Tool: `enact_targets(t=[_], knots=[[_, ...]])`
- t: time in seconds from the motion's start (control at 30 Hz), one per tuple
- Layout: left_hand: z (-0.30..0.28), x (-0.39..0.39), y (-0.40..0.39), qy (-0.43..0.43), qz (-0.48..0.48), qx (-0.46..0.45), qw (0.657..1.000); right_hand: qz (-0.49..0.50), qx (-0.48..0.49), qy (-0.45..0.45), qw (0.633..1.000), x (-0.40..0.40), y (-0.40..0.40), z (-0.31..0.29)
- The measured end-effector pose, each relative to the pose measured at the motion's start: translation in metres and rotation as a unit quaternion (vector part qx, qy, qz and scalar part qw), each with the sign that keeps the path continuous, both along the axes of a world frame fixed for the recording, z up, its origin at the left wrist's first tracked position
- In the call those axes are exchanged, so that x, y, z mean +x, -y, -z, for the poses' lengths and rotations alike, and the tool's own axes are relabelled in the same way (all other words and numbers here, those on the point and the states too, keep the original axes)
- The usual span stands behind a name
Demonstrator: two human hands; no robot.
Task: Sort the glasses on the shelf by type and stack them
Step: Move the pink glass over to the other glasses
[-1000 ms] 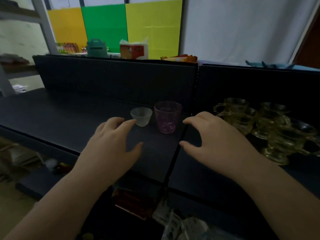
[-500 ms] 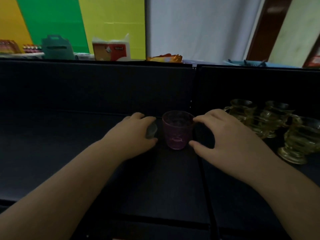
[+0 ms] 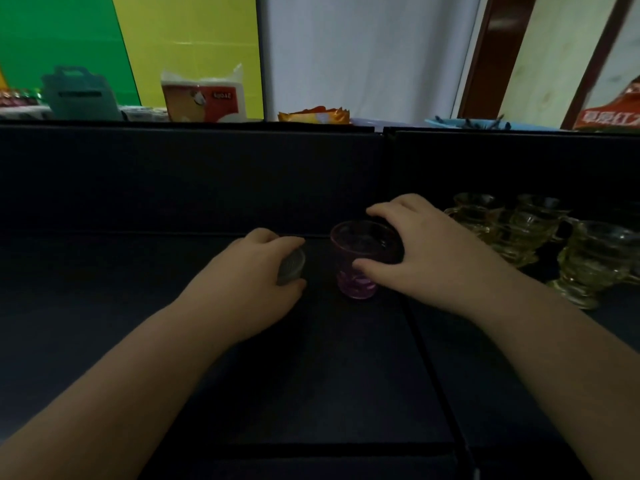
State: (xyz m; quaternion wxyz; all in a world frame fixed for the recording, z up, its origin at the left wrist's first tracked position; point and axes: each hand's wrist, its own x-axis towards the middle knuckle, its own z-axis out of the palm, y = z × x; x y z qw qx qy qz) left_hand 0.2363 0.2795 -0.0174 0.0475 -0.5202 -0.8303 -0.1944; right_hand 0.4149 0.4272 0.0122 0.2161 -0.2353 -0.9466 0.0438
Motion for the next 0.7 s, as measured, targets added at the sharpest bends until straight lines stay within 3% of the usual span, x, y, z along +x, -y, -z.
enact_targets(t=[0.3,0.7], knots=[[-0.004,0.004,0.024,0.007,0.016,0.028,0.999,0.011,-0.033,0.116,0.993,-0.046,-0.009,-0.008],[0.000,0.022,0.018,-0.011,0.066,0.048,0.997,0.080,-0.005,0.012,0.997,0.015,0.018,-0.002]])
